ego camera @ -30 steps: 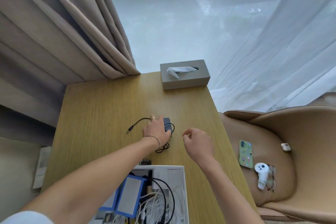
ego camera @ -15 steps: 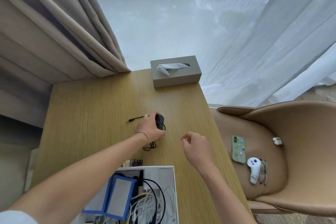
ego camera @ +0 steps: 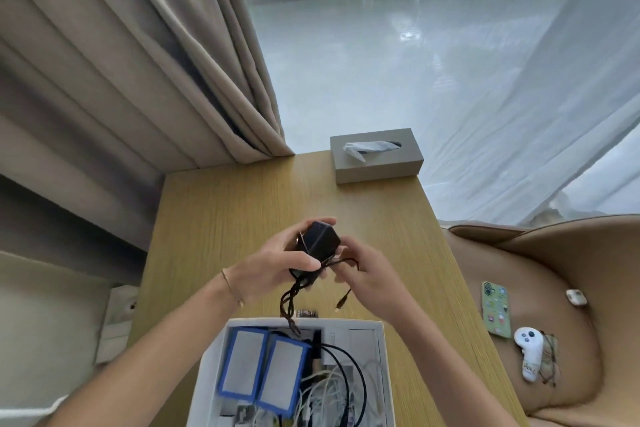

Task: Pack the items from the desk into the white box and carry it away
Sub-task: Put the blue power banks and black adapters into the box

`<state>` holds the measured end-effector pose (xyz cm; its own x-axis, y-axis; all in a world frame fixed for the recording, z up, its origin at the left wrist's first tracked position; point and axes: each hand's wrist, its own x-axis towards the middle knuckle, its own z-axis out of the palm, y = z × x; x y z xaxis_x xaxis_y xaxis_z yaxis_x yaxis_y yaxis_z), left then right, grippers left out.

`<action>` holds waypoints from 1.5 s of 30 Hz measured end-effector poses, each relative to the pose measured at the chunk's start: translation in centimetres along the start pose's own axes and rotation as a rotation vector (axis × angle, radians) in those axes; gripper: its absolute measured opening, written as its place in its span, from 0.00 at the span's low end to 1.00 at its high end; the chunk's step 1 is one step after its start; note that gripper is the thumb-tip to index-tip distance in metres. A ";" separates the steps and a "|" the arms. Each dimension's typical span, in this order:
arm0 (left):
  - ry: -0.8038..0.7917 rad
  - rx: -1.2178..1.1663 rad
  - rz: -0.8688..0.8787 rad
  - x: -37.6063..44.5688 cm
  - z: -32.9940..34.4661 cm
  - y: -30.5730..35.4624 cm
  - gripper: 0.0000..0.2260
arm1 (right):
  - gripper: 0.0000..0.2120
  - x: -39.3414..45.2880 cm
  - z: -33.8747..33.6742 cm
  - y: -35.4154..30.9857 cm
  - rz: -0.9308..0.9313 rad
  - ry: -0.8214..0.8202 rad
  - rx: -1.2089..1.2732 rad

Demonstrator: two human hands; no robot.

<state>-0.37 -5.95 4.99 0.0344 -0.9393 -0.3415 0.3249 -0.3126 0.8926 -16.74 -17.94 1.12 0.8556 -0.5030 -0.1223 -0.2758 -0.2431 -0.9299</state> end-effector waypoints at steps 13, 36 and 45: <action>0.353 -0.292 0.113 -7.7 -2.4 -2.3 0.25 | 0.15 -3.3 1.0 -4.5 -0.012 -0.065 0.005; 0.166 0.892 -0.086 -12.2 0.4 -1.3 0.16 | 0.06 -2.9 3.5 -10.7 -0.202 -0.138 -0.454; 0.181 0.171 0.105 -13.2 0.0 -3.3 0.31 | 0.11 -4.1 6.2 -5.3 0.127 -0.144 0.038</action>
<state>-1.94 7.49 6.52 0.2328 -0.9320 -0.2779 0.1468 -0.2488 0.9574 -16.05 -9.44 4.34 0.8696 -0.4031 -0.2852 -0.3711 -0.1524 -0.9160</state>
